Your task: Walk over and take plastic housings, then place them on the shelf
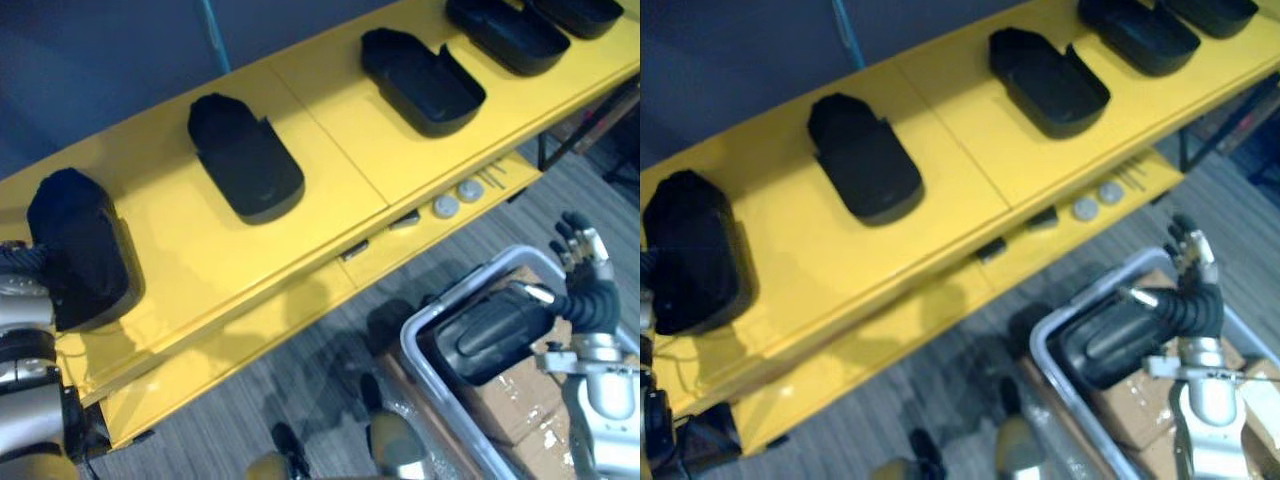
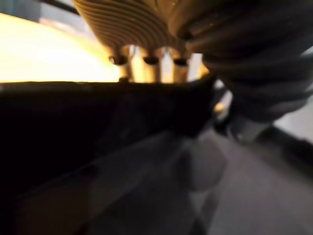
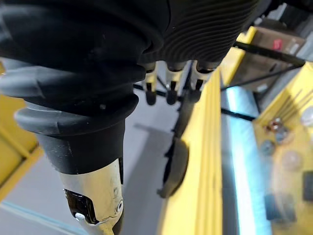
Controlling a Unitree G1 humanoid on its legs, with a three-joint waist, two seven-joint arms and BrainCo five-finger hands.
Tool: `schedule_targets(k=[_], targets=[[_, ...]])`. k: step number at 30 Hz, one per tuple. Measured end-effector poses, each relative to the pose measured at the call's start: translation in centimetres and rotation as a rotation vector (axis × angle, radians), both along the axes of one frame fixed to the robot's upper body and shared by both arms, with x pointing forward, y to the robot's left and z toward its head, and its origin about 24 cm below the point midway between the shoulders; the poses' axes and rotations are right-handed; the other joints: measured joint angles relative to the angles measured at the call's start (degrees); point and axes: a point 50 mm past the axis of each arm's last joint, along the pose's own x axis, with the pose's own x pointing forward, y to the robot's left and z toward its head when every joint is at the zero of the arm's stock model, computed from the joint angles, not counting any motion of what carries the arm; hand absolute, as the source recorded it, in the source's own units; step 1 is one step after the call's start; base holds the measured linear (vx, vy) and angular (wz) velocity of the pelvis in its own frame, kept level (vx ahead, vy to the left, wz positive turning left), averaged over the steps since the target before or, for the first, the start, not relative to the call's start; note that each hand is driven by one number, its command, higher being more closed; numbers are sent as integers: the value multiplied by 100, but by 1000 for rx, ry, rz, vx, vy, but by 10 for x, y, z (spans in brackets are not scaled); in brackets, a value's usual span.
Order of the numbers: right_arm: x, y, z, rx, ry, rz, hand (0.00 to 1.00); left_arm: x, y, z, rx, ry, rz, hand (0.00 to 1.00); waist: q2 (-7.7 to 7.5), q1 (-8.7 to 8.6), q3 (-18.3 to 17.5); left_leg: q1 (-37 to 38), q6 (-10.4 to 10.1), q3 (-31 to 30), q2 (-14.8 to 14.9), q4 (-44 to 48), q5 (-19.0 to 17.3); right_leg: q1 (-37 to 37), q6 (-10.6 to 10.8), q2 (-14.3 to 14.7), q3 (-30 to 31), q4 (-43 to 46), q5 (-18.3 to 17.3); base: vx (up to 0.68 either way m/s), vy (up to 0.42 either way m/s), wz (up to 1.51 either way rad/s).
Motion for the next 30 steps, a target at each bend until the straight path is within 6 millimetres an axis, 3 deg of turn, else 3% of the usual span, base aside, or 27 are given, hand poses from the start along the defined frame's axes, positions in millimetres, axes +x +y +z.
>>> schedule_targets(k=[5,12,17,19,22,25,26,30], targets=[[-2,-2,1,-4,-7,-7,0,-1,0,12,50,-132,95,0,-1,-12,0,18,0,28,2,-8,0,5,-2,5,10,0,-1,4,-3,-1],[-5,3,6,-4,-82,41,0,3,-10,59,233,-447,129,0,27,-1,-20,343,3,-2,-4,-45,2,347,-13,0,-36,-50,-30,-3,1,2],[-7,13,7,-4,-134,92,0,7,-36,106,368,-700,2,0,244,28,-327,468,57,-237,-82,-253,86,675,32,-81,-342,-279,-12,-15,0,24],[-3,26,7,11,-142,145,0,2,-52,124,430,-806,-84,0,393,175,-634,654,52,-308,-97,-424,128,907,39,-80,-462,-410,-8,38,12,27],[5,45,6,52,-159,202,0,-8,-69,126,455,-863,-210,0,514,353,-970,721,49,-491,-86,-447,131,1112,39,-82,-676,-505,-8,57,-3,31],[10,54,6,106,-190,168,0,-30,-88,118,489,-886,-382,0,474,577,-1150,728,35,-767,-94,-493,180,1327,42,-100,-994,-636,-10,-18,-24,50],[11,55,3,134,-188,133,0,-43,-94,106,492,-877,-424,0,433,747,-1238,707,37,-908,-99,-504,222,1394,42,-109,-1155,-683,-10,-11,-39,54],[13,56,-7,187,-143,57,0,-73,-106,60,496,-713,-511,0,258,1036,-1365,620,31,-1249,-119,-529,297,1506,34,-125,-1532,-712,-50,-38,-31,46]])
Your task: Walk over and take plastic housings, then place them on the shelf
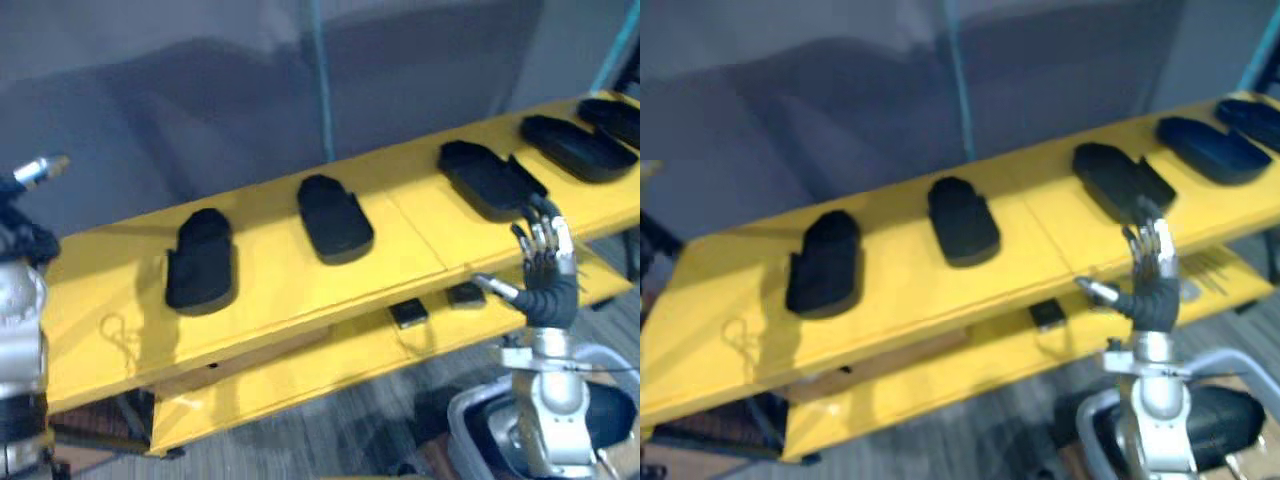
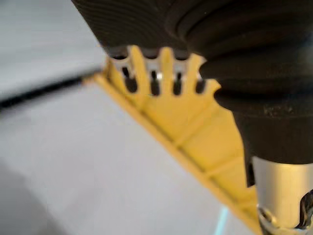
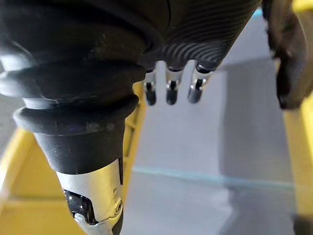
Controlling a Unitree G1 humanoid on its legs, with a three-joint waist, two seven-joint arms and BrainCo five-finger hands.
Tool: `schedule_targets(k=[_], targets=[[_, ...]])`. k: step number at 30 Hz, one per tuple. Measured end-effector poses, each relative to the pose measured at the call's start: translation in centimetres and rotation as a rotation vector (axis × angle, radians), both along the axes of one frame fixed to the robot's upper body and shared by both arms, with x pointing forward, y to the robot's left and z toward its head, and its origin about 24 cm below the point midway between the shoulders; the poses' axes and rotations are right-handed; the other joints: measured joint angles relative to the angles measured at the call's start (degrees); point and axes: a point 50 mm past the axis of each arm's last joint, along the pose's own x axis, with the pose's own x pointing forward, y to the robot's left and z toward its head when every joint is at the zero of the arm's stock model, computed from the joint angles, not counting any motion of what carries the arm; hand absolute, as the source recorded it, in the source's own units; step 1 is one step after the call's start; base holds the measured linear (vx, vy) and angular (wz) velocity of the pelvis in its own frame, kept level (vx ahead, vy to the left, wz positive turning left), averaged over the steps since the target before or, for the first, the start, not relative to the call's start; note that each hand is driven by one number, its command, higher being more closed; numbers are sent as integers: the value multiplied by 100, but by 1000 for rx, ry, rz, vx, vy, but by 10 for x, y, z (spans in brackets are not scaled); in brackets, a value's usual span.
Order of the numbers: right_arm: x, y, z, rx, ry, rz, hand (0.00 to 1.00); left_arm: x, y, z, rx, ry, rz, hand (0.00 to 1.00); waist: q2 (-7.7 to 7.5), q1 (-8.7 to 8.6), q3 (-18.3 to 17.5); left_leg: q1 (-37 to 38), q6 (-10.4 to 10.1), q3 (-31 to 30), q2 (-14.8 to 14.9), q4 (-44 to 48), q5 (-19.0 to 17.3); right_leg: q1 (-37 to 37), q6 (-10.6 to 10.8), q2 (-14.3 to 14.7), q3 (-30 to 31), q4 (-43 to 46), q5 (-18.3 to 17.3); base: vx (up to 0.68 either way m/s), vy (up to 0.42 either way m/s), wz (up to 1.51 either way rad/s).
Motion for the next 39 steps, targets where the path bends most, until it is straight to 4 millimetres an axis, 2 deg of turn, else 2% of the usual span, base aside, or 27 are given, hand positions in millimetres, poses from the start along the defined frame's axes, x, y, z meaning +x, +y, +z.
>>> schedule_targets(k=[1,2,5,9,16,23,26,32,35,39], targets=[[0,0,-1,4,6,-8,0,-4,-2,-7,13,44,-7,0,-26,58,-15,-9,2,-41,-8,-33,27,0,-1,-2,-41,0,0,-25,-22,44],[2,0,-4,-3,20,-22,0,-12,-5,-26,68,157,-20,0,-69,164,-37,-14,4,-111,-30,-134,113,-2,-1,-14,-123,0,0,-16,-7,27],[3,-5,-7,-2,43,-58,0,-24,-22,-47,142,391,-158,0,-123,240,-75,-94,40,-256,-100,-165,164,-1,11,-86,-266,0,-1,-35,17,26],[7,-9,-2,-5,39,-89,0,-29,-41,-54,184,591,-402,0,-113,248,-88,-103,57,-268,-164,-165,179,1,50,-153,-289,1,25,-15,34,6],[9,-19,3,-63,51,-104,0,-23,-62,-80,66,879,-728,0,-93,204,-112,-107,74,-226,-167,-169,177,-37,58,-151,-239,1,31,2,3,-3],[9,-30,3,-104,85,-117,0,-13,-50,-105,-25,1096,-750,0,-87,125,-117,-167,75,-66,-162,-168,176,-190,81,-143,-71,2,62,0,7,-10],[8,-35,3,-110,91,-131,0,-6,-48,-117,-51,1172,-736,0,-91,37,-108,-165,81,-12,-169,-168,168,-218,85,-139,-22,3,73,2,5,-9],[0,-43,-1,-112,122,-133,0,0,-48,-129,-20,1234,-704,0,-108,-92,-92,-169,88,130,-162,-167,133,-307,85,-133,117,3,93,-10,4,-14],[-3,-45,-2,-109,132,-123,0,6,-51,-130,-4,1219,-688,0,-120,-97,60,-116,89,260,-154,-169,98,-305,89,-135,251,3,95,-37,6,-20],[-9,-46,1,-121,127,-121,0,13,-55,-137,35,1206,-618,0,-138,-227,116,-110,95,286,-163,-171,75,-314,90,-136,271,3,95,2,1,-3]])
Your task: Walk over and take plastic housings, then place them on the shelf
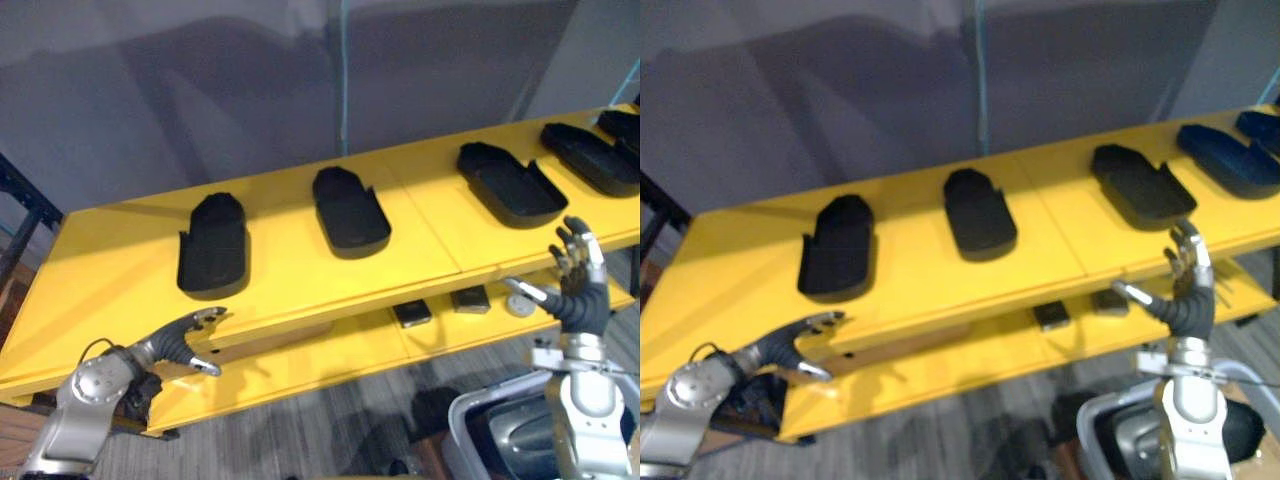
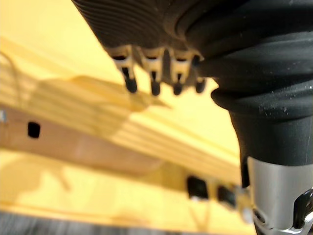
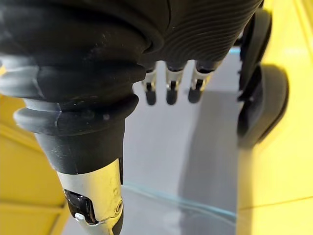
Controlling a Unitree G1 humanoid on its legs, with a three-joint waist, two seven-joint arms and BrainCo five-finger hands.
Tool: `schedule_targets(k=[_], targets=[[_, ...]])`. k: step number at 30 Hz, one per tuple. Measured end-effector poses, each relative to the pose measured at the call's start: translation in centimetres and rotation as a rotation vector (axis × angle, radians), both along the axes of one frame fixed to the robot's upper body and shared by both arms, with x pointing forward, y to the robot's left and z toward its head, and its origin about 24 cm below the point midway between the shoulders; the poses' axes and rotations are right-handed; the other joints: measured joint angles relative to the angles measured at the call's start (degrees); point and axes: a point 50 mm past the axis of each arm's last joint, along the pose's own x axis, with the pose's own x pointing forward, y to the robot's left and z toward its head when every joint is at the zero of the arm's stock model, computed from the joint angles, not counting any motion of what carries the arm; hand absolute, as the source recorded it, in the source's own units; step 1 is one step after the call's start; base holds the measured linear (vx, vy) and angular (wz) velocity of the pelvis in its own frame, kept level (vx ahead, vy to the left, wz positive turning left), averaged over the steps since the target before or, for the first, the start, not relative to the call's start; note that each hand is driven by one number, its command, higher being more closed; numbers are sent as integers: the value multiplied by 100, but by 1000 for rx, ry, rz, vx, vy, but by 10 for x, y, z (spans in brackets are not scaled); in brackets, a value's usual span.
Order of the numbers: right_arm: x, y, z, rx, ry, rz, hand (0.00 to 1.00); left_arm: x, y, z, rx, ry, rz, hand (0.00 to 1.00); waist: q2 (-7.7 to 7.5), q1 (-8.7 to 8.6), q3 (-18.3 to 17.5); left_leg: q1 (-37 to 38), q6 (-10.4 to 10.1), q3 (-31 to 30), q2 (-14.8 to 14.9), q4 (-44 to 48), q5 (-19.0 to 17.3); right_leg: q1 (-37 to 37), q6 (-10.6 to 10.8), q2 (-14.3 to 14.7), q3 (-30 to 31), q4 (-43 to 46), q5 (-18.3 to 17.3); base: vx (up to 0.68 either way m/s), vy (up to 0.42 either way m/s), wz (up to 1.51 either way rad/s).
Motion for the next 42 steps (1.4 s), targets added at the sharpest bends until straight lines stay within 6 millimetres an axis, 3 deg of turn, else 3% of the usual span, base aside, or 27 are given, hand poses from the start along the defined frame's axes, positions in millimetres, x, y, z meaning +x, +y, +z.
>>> schedule_targets(k=[10,22,36,42], targets=[[-9,-6,-2,11,12,-8,0,10,2,-11,116,-157,140,0,-28,-40,85,4,-6,100,0,0,-18,-84,1,-3,104,39,2,2,-2,-4],[-12,-2,0,13,-3,8,0,9,3,-21,164,-180,192,0,5,-171,105,27,-5,154,0,-1,-23,-82,3,-2,161,56,2,-14,-3,-1],[-16,2,-7,37,20,19,0,5,2,-33,186,-207,260,0,2,-186,117,126,-19,302,17,-3,-49,-79,7,16,303,87,5,-8,-2,-4],[-17,7,0,31,-11,37,0,5,3,-34,177,-211,274,0,-3,-228,123,130,-17,311,11,-4,-50,-79,16,7,308,87,11,-5,-1,-1]])
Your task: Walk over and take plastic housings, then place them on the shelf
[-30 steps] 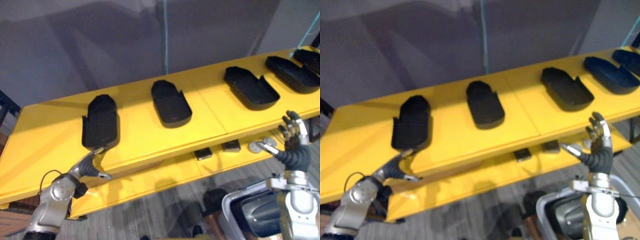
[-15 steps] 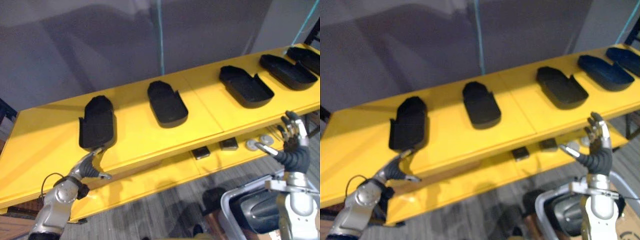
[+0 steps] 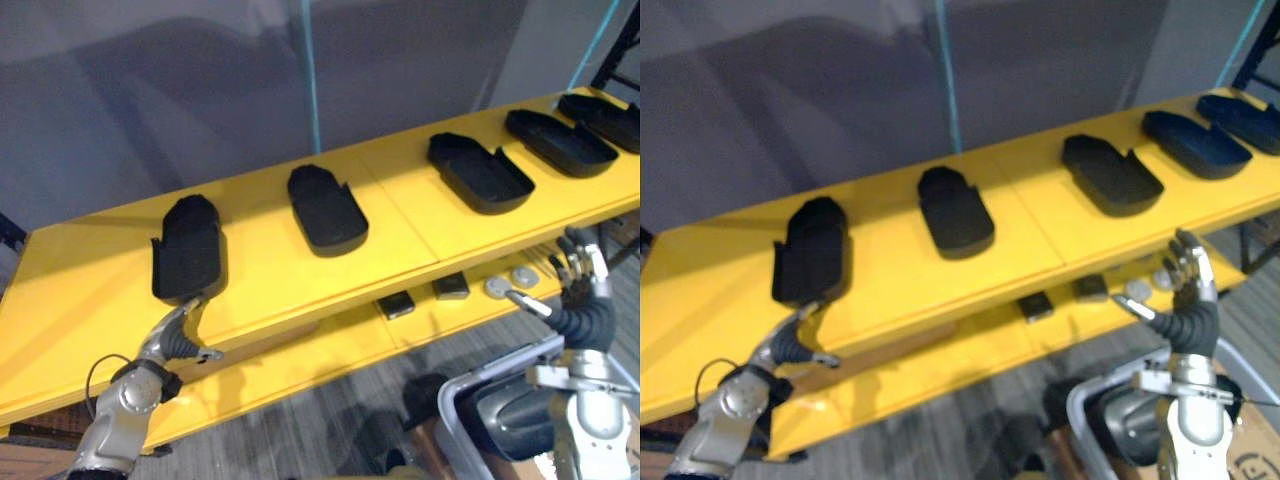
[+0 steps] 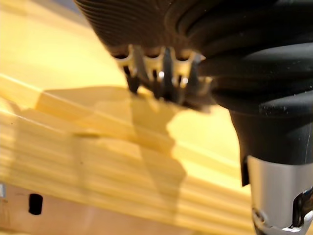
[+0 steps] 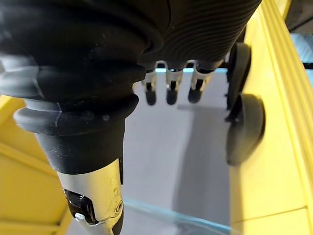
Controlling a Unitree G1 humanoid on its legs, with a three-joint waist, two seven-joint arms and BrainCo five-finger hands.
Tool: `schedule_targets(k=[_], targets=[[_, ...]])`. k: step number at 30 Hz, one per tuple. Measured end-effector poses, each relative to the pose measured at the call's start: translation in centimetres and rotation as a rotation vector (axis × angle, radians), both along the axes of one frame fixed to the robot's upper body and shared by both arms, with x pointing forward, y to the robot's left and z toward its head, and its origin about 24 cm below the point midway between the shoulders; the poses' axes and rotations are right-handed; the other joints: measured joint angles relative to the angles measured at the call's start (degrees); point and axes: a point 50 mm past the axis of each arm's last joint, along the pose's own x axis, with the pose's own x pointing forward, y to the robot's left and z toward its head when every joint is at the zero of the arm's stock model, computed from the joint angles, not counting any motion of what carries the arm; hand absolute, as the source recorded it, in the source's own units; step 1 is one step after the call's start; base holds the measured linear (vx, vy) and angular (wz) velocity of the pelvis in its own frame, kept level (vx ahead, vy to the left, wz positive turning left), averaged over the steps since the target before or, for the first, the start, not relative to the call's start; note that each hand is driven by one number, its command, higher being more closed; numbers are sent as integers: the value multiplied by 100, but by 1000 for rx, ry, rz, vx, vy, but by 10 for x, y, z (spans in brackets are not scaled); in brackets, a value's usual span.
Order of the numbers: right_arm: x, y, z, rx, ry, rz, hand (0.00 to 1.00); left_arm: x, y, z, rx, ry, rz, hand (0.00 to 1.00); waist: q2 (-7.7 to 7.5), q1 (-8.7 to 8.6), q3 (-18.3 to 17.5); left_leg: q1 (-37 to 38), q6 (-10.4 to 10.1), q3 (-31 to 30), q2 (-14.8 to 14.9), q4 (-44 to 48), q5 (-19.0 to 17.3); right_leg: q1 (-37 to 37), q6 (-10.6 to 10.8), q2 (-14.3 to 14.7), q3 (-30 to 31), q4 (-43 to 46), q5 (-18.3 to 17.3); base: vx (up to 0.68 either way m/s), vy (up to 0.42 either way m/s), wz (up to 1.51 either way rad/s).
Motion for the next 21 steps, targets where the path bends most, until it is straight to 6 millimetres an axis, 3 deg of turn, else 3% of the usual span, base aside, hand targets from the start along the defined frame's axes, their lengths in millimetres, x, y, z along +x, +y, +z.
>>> schedule_targets(k=[4,9,14,21], targets=[[3,5,2,17,-12,36,0,-5,-4,9,-177,-38,2,0,-2,52,3,-4,0,-27,-3,1,0,11,3,-6,-16,0,2,0,-2,1],[7,20,17,50,-92,143,0,-28,-28,49,-593,-117,-205,0,-3,125,9,27,3,-235,-10,6,2,165,4,-27,-235,-5,1,1,-5,18],[16,28,28,88,-177,226,0,-51,-10,92,-886,-461,-263,0,80,491,43,84,19,-411,-47,13,1,343,23,-73,-477,-12,-49,-34,-5,19],[26,35,48,151,-361,237,0,-94,-13,139,-1032,-939,-473,0,108,690,38,-14,42,-718,-83,4,97,400,44,-113,-799,-26,-87,-4,-9,25]])
